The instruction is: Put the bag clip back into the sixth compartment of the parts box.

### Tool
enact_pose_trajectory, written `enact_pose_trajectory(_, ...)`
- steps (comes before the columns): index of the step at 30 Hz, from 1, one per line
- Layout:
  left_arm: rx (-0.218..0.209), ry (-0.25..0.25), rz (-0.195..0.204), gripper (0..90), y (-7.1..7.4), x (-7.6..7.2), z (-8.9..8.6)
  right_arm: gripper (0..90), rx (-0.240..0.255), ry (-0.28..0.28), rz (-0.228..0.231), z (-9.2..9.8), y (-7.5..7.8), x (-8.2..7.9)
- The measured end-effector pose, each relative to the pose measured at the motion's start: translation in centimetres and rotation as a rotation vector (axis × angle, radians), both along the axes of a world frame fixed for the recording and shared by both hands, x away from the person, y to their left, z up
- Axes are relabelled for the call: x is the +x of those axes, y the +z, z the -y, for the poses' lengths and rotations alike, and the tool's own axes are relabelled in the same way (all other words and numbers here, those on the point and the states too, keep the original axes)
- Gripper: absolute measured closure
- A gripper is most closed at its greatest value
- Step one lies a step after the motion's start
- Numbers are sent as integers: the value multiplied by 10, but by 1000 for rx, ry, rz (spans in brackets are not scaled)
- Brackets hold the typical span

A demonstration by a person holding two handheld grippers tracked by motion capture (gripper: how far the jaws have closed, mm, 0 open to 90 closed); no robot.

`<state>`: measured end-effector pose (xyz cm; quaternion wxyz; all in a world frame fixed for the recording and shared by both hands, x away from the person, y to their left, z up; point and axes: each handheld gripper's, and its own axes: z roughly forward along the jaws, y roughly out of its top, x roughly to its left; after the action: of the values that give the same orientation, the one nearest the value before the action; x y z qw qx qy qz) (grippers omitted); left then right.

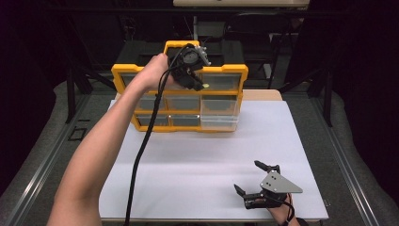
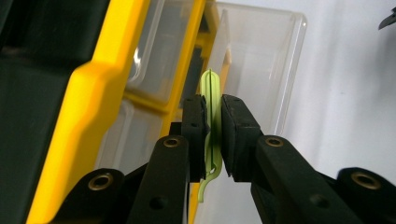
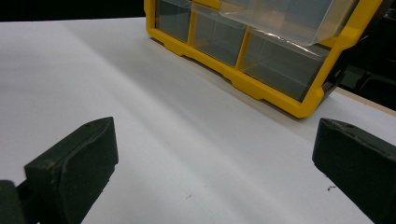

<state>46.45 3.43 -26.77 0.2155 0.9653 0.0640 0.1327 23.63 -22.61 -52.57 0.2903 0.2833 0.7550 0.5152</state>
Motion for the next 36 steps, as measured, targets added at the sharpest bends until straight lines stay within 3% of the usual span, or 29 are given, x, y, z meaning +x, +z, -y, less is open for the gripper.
enact_pose_trajectory(16,9,-41,-35,803,-18,3,29,0,-11,-1,2,0,0,1)
enact_pose_trajectory(36,129,-81,-73,803,-40,4,63,0,-10,2,2,1,0,0)
